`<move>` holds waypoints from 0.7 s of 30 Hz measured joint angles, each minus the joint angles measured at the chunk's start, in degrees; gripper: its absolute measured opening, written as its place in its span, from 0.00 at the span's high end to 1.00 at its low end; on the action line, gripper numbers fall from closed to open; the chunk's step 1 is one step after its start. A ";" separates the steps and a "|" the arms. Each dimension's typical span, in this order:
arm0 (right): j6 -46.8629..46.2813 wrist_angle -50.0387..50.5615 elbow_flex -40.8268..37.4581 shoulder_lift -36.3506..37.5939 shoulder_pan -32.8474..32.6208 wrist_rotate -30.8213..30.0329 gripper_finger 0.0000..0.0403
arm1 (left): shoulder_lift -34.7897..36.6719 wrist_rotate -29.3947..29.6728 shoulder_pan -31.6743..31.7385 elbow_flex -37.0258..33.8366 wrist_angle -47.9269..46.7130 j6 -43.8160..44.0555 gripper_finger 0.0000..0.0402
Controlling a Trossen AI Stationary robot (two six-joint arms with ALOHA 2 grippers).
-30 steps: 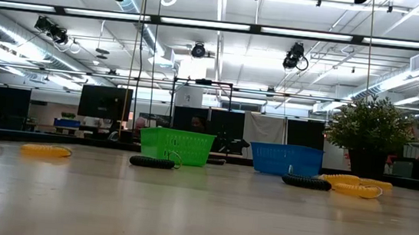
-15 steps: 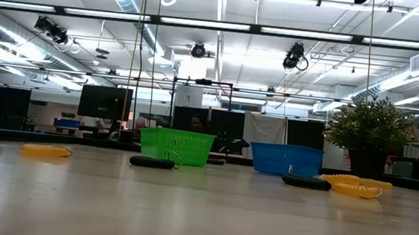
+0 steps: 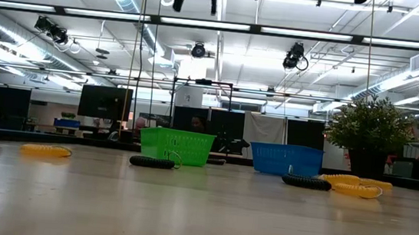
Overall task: Sort spring keychains
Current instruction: Put the black spring keychain into the green bin
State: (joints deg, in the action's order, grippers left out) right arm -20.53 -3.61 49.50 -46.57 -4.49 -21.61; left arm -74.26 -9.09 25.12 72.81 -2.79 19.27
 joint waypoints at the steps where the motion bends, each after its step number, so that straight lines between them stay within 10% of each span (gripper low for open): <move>1: 0.01 0.16 0.00 -0.02 0.02 0.00 0.65 | 0.00 1.71 -0.22 0.60 -3.26 0.64 1.00; 21: -1.95 2.93 0.00 -0.02 0.00 0.66 0.65 | -19.36 14.58 -2.82 29.40 -59.74 -1.85 1.00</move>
State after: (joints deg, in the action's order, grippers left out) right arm -22.48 -0.68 49.50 -46.59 -4.49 -20.95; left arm -93.62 5.50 22.29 102.21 -62.53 17.42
